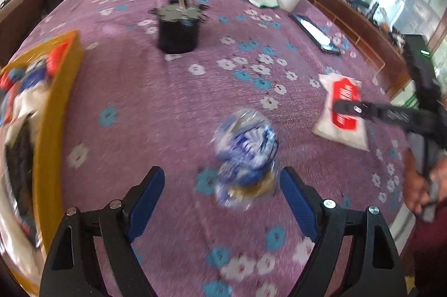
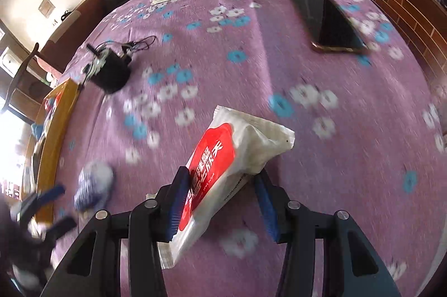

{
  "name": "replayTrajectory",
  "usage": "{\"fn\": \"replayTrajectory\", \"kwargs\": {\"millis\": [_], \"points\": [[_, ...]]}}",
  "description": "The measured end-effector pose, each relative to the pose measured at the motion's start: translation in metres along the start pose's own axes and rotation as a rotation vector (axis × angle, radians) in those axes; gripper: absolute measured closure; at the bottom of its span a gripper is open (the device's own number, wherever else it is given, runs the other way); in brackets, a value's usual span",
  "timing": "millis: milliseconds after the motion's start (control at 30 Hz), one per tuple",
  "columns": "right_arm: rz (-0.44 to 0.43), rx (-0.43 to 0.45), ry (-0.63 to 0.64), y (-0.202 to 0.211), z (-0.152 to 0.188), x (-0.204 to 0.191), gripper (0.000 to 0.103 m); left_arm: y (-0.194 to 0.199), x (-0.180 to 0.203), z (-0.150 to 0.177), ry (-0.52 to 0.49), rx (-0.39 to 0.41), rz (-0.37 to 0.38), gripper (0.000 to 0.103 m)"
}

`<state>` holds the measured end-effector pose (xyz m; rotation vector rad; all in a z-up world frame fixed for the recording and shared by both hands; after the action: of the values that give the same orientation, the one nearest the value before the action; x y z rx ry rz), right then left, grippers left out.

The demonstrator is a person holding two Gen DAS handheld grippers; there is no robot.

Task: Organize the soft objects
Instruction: 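Grasp Vinda pack with left tool while right tool grasps red-print wet-wipe pack, then carry the blue Vinda pack into the tray and open the left tool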

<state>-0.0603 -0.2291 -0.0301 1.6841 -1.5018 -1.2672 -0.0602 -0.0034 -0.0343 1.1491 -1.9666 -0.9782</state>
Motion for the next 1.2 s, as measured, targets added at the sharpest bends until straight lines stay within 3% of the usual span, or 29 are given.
{"fn": "replayTrajectory", "kwargs": {"millis": [167,233,367,600,733,900,1067,1200], "points": [[-0.002,0.028,0.004,0.01,0.015,-0.001,0.052,-0.023,0.015,-0.009,-0.078,-0.023,-0.046,0.02],[0.001,0.041,0.011,0.012,0.017,-0.004,0.052,-0.02,0.02,-0.009,-0.106,-0.008,-0.08,0.058],[-0.031,0.059,0.022,0.019,0.019,-0.015,0.053,-0.006,0.018,-0.006,-0.071,0.021,-0.052,0.058],[-0.056,0.088,0.055,0.035,0.019,-0.042,0.053,0.063,-0.01,0.003,0.063,0.163,0.029,0.058],[-0.09,0.102,0.09,0.042,0.015,-0.069,0.052,0.1,-0.049,0.013,0.15,0.23,0.009,0.058],[-0.136,0.1,0.159,0.04,0.013,-0.117,0.052,0.137,-0.117,0.038,0.304,0.29,-0.069,0.057],[-0.175,0.092,0.238,0.032,0.009,-0.173,0.052,0.142,-0.168,0.062,0.451,0.289,-0.083,0.057],[-0.191,0.093,0.297,0.028,0.002,-0.215,0.052,0.136,-0.178,0.07,0.471,0.28,-0.057,0.057]]}}
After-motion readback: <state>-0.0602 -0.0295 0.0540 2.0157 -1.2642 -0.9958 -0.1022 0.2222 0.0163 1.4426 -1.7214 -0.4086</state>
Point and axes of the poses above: each gripper's, at about its wrist camera, not at the fingertips, and y roughly against the way its jaws point, x to its right, z to its underside, the point moved 6 cm from there along -y, roughly the way its jaws point, and after that the axes turned 1 degree about x, right-handed, at the moved point
